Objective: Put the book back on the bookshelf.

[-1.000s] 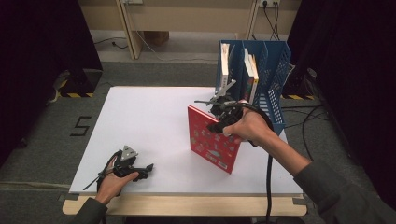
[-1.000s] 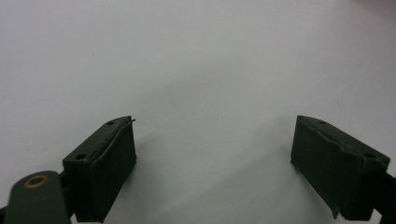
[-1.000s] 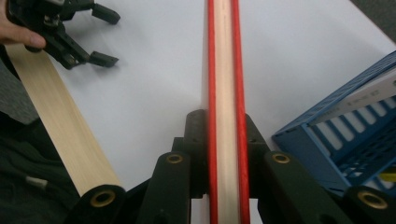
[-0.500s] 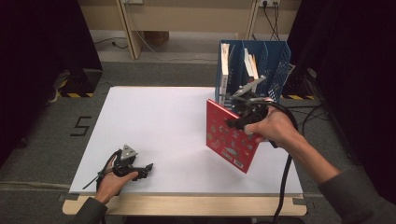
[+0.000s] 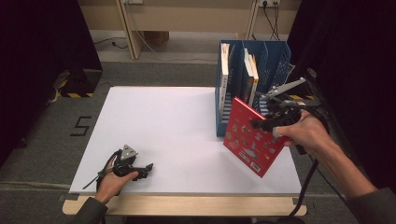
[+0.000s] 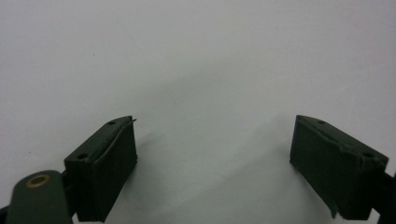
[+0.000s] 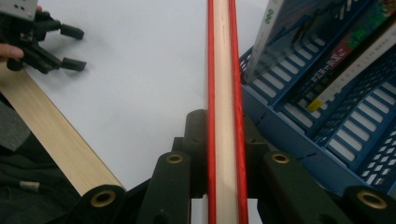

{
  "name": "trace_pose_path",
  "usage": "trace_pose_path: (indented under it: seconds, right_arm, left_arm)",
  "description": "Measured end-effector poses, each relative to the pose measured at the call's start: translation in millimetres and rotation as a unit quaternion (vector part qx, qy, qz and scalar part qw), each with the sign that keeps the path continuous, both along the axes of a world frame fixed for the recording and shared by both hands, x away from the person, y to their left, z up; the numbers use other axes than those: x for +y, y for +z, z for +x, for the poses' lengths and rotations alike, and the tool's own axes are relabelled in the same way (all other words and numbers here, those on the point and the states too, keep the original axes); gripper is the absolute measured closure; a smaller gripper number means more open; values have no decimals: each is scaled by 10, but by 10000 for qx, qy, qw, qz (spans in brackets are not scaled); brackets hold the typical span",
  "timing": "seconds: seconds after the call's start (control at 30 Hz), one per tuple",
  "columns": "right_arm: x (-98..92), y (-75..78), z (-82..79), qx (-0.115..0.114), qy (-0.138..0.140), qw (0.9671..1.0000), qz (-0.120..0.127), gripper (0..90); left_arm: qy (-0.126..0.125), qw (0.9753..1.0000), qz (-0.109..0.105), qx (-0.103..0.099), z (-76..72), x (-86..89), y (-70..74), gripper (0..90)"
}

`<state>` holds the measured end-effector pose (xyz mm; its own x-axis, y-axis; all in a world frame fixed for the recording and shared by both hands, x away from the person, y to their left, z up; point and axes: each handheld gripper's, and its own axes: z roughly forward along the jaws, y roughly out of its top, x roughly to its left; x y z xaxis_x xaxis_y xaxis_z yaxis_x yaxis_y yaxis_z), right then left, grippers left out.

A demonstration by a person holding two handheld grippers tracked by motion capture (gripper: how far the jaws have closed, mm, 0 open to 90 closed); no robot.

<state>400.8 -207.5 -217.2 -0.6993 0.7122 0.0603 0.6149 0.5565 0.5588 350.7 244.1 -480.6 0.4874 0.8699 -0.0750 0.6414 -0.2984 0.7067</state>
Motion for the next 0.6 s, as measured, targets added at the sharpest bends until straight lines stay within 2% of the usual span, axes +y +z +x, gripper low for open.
trace_pose_path:
  seconds: [0.3,0.5,0.6]
  right_arm:
    - [-344,89,-57,-143,-383,9985,373,793]
    - [-547,147,-97,-280,-587,9969,445,792]
    - [-652,198,-93,-315,-763,9950,561,793]
  left_arm:
    - [2,10000,-5,2,0,-2,-1,137]
    - [-8,10000,5,13,0,-1,0,136]
    - [-5,10000,3,14,0,-2,0,135]
